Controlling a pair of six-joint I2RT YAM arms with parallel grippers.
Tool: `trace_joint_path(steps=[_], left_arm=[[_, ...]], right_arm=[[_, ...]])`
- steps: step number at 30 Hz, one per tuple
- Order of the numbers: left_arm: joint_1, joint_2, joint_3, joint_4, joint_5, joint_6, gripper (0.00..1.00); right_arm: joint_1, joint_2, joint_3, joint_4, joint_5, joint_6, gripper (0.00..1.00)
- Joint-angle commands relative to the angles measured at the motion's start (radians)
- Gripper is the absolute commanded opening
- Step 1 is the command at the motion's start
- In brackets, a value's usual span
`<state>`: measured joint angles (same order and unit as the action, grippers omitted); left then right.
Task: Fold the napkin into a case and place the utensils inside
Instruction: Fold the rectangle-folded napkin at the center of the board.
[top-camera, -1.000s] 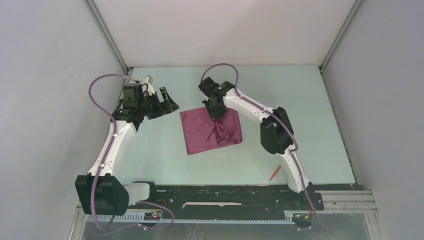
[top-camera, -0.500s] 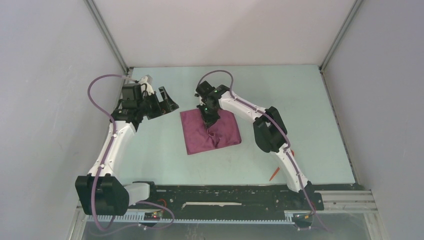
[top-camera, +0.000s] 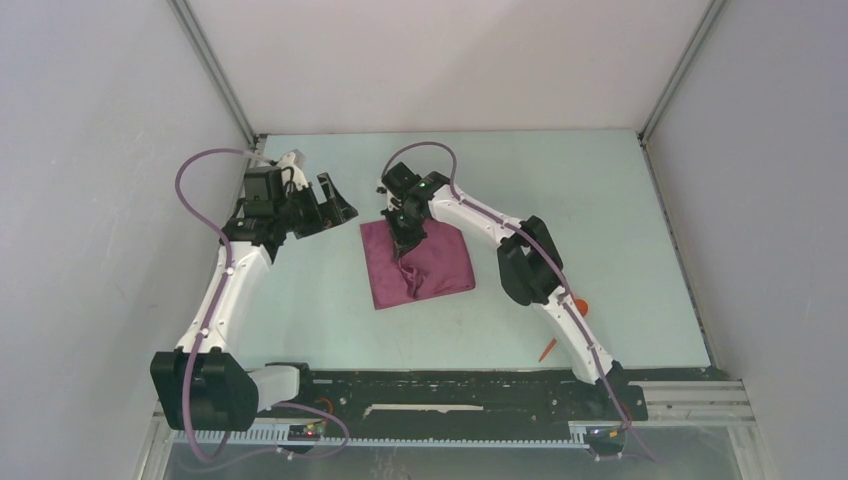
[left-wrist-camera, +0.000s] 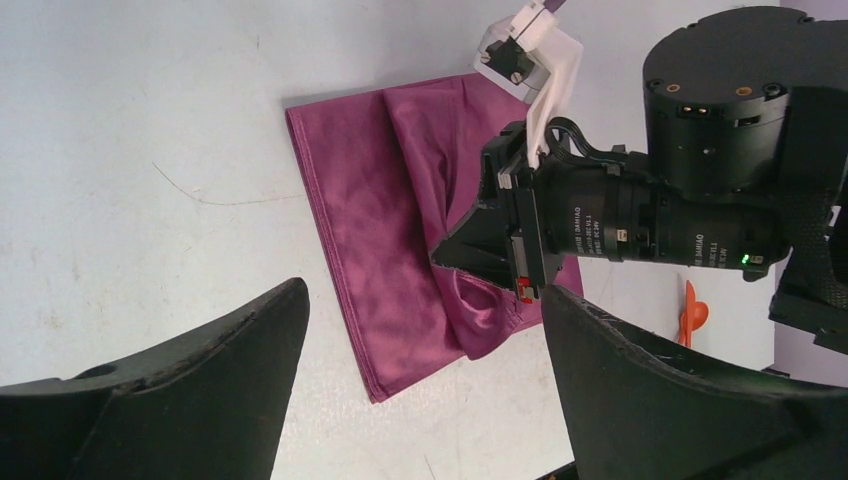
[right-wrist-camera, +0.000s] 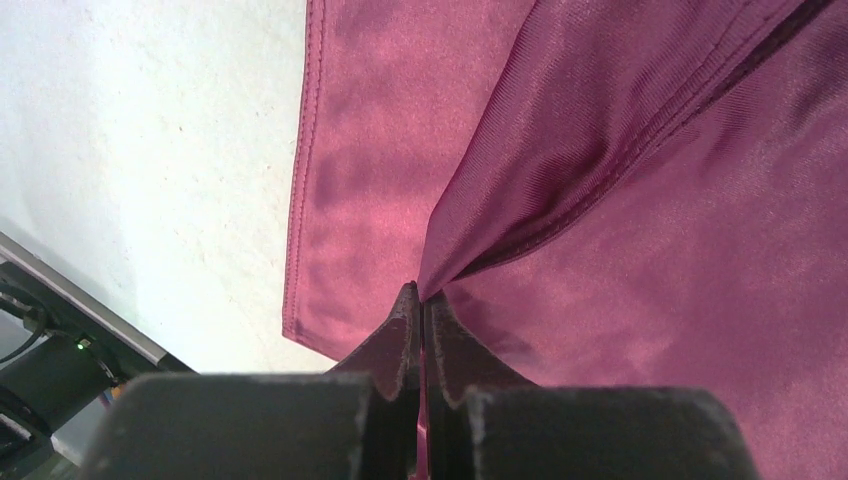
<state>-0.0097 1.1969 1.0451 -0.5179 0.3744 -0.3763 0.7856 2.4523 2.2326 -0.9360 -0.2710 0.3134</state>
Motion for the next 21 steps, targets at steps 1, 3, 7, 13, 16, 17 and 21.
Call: trace_joint_path(steps=[1,3,7,13,16,17,21], left_arm=[[0.007,-0.033,0.004,0.033,0.025,-0.01,0.94],[0.007,-0.035,0.005,0.032,0.025,-0.009,0.94],[0.007,-0.034,0.003,0.034,0.029,-0.011,0.94],[0.007,-0.034,0.003,0.035,0.033,-0.013,0.94],[0.007,-0.036,0.001,0.036,0.032,-0.013,0.94],[0.007,-0.035,0.002,0.036,0.033,-0.013,0.94],[0.007,-0.036,0.002,0.038,0.033,-0.013,0.94]], right_arm=[[0.015,0.023,0.061,0.006,-0.027,0.027,0.0],[0.017,0.029,0.068,0.004,-0.028,0.027,0.0],[0.025,0.037,0.08,-0.007,-0.031,0.025,0.0],[0.038,0.039,0.08,0.0,-0.031,0.027,0.0],[0.04,0.046,0.078,-0.006,-0.03,0.026,0.0],[0.042,0.045,0.076,-0.005,-0.031,0.024,0.0],[0.041,0.05,0.077,0.01,-0.042,0.032,0.0]])
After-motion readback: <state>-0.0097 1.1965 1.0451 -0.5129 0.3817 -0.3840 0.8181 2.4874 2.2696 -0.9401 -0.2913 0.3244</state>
